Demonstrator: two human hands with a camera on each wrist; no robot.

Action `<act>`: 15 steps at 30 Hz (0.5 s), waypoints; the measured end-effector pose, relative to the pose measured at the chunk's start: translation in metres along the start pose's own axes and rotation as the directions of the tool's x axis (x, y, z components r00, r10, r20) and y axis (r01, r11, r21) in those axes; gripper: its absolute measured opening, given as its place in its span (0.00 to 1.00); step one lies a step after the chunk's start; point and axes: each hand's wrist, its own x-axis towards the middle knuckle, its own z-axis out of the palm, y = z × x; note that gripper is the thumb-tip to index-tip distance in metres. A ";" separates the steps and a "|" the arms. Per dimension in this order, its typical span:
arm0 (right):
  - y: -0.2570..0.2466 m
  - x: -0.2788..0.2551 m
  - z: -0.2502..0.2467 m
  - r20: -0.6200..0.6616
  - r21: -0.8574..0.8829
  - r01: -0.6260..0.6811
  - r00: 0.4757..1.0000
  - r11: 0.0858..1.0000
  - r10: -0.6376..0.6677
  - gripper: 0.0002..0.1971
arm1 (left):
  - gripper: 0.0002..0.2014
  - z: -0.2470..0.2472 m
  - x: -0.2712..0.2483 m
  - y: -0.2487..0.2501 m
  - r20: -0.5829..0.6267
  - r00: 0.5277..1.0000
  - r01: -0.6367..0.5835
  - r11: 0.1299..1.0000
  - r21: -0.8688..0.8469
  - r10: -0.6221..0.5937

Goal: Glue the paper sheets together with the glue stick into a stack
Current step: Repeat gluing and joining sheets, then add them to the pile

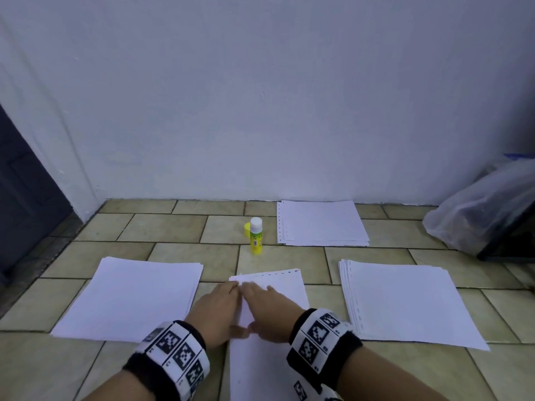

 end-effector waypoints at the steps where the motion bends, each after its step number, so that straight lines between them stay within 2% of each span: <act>1: 0.000 -0.001 0.000 0.019 0.018 0.008 1.000 1.000 -0.008 0.38 | 0.44 -0.001 -0.001 0.000 0.013 1.000 -0.001 0.999 0.039 0.000; 4: 0.011 -0.008 -0.004 0.036 0.055 -0.071 0.997 0.996 0.069 0.34 | 0.45 -0.003 -0.003 -0.001 0.042 0.999 0.026 0.989 0.144 -0.032; 9: 0.040 -0.028 -0.017 -0.018 0.120 -0.279 0.959 0.953 0.283 0.28 | 0.46 -0.001 -0.002 -0.002 0.064 0.997 0.024 0.981 0.191 -0.037; 12: 0.052 -0.030 -0.017 -0.041 0.130 -0.362 0.928 0.923 0.370 0.29 | 0.44 0.004 -0.004 -0.001 0.033 0.999 0.030 0.981 0.193 -0.037; 15: 0.055 -0.028 -0.017 -0.037 0.082 -0.383 0.922 0.920 0.387 0.33 | 0.38 0.009 -0.008 0.005 -0.006 0.997 0.074 0.976 0.206 -0.075</act>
